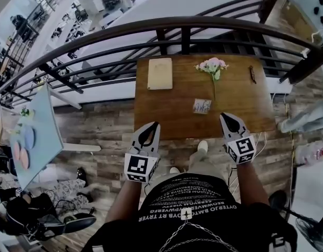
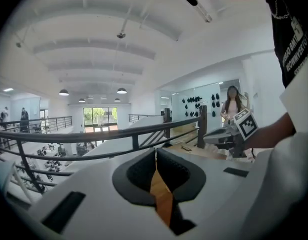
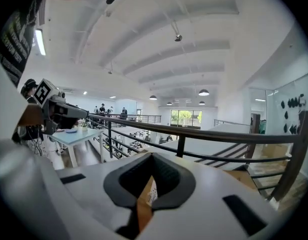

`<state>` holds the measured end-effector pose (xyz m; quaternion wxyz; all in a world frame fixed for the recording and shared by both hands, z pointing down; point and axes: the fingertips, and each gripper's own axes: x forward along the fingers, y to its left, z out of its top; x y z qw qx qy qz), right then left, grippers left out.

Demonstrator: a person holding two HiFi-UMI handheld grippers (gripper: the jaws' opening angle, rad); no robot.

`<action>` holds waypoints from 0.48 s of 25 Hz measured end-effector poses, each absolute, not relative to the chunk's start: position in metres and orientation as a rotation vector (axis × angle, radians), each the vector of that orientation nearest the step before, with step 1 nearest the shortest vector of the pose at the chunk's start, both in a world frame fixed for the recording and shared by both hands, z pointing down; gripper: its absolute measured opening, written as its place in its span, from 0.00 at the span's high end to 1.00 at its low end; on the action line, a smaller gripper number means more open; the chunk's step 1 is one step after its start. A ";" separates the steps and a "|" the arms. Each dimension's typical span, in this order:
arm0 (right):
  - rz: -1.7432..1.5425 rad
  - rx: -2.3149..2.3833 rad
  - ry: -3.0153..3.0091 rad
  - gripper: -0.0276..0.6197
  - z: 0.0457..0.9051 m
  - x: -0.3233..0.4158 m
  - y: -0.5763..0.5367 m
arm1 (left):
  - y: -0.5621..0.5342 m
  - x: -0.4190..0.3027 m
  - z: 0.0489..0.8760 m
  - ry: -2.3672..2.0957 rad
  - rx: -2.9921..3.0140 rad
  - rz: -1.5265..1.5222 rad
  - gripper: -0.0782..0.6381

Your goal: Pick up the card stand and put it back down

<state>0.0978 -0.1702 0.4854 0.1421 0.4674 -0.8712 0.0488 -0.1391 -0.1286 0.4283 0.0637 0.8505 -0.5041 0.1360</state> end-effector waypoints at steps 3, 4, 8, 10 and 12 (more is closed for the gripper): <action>0.138 1.380 -2.515 0.94 0.477 0.098 -0.169 | -0.124 -0.150 0.426 -1.533 2.581 0.400 0.85; 0.148 1.392 -2.520 0.94 0.473 0.099 -0.168 | -0.122 -0.152 0.425 -1.533 2.585 0.404 0.85; 0.155 1.408 -2.521 0.94 0.462 0.097 -0.157 | -0.113 -0.156 0.419 -1.531 2.596 0.401 0.85; 0.149 1.401 -2.525 0.94 0.459 0.092 -0.151 | -0.109 -0.157 0.415 -1.534 2.603 0.390 0.85; 0.147 1.387 -2.530 0.94 0.457 0.086 -0.144 | -0.103 -0.156 0.415 -1.530 2.606 0.386 0.85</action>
